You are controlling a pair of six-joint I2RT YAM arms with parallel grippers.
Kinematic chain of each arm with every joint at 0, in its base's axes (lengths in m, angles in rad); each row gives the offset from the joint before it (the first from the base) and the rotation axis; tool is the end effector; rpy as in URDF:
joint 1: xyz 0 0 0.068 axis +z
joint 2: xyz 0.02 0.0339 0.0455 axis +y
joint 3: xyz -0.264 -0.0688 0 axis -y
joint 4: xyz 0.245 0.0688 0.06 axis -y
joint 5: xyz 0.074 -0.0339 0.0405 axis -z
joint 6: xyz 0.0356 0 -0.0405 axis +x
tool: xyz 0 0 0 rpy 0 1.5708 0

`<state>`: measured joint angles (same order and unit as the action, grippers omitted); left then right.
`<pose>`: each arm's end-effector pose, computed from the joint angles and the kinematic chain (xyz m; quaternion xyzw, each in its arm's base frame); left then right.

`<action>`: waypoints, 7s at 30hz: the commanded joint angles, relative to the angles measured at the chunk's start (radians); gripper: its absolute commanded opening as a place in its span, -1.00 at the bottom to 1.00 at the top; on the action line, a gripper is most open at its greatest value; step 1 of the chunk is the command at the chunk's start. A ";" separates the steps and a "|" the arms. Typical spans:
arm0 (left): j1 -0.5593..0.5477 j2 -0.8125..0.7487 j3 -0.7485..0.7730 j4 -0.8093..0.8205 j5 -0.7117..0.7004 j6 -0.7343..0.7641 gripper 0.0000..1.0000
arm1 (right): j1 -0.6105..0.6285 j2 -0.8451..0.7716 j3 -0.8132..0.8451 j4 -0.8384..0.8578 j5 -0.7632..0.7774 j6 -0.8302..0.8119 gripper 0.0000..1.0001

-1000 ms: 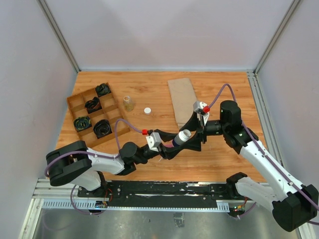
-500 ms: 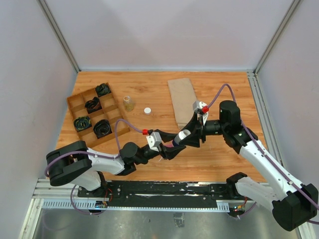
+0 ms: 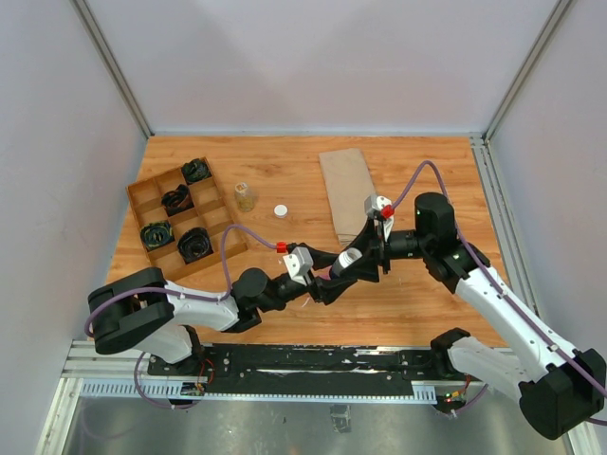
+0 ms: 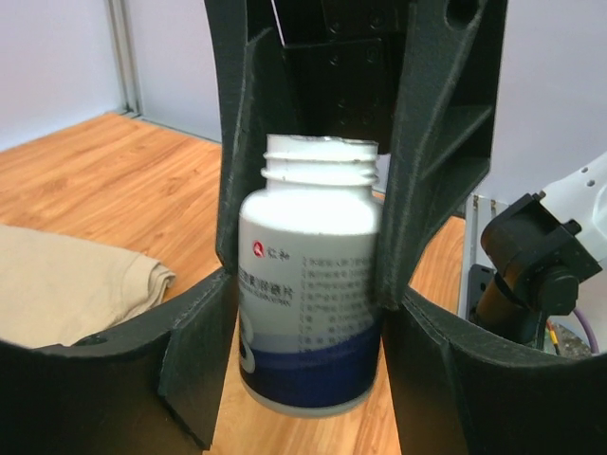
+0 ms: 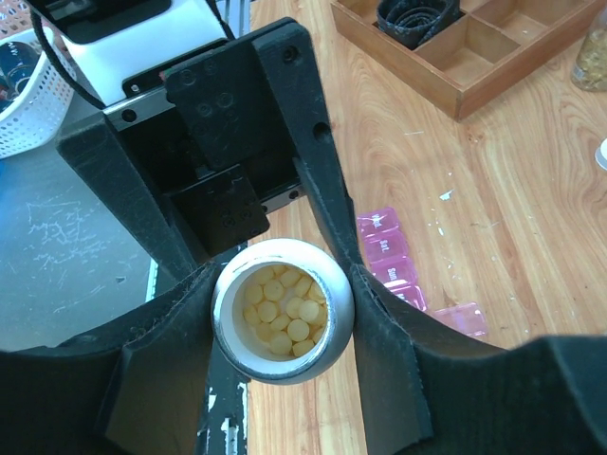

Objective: Sort the pills into containers
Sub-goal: Pour the pill into the pill container.

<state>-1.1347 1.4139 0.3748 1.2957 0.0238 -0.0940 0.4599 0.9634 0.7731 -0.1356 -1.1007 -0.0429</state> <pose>0.1093 -0.2366 0.2213 0.3118 0.5253 -0.4623 0.6428 0.1711 0.1202 0.3140 -0.4676 0.5949 0.5186 0.3982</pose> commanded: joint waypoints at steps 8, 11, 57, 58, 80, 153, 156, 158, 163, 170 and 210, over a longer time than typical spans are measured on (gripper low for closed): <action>-0.002 -0.010 0.030 0.039 -0.016 -0.004 0.22 | 0.037 -0.001 0.013 -0.019 -0.004 -0.022 -0.64; -0.003 -0.012 0.020 0.048 -0.012 -0.005 0.02 | 0.037 -0.004 0.015 -0.022 -0.002 -0.019 -0.63; 0.002 -0.048 0.018 -0.082 0.120 -0.111 -0.99 | -0.005 -0.044 0.024 -0.105 -0.052 -0.101 0.69; 0.003 -0.049 0.018 -0.082 0.120 -0.111 -1.00 | -0.001 -0.039 0.027 -0.110 -0.049 -0.104 0.64; 0.002 -0.081 -0.024 -0.023 0.101 -0.128 -1.00 | 0.025 -0.007 0.050 -0.150 -0.089 -0.099 -0.27; 0.234 -0.562 0.042 -0.911 0.377 0.116 -1.00 | -0.340 -0.103 0.085 -0.294 0.105 -0.287 0.97; 0.233 -0.534 0.006 -0.911 0.411 0.203 -0.99 | -0.341 -0.096 0.083 -0.319 0.093 -0.331 0.97; 0.233 -0.512 0.003 -0.922 0.410 0.233 -0.99 | -0.341 -0.089 0.079 -0.332 0.090 -0.364 0.97; 0.233 -0.406 0.064 -1.019 0.380 0.311 -0.99 | -0.341 -0.068 0.050 -0.339 0.112 -0.509 0.97; 0.233 -0.272 0.172 -1.134 0.359 0.385 -0.99 | -0.341 0.057 0.149 -0.445 0.169 -0.585 0.97; 0.234 -0.028 0.345 -1.399 0.255 0.440 -1.00 | -0.450 0.201 0.175 -0.510 0.173 -0.555 0.97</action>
<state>-0.8989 1.3777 0.6788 -0.0780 0.2893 0.3630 0.0296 1.1683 0.9390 -0.6197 -0.9081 -0.5854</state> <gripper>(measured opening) 0.562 0.986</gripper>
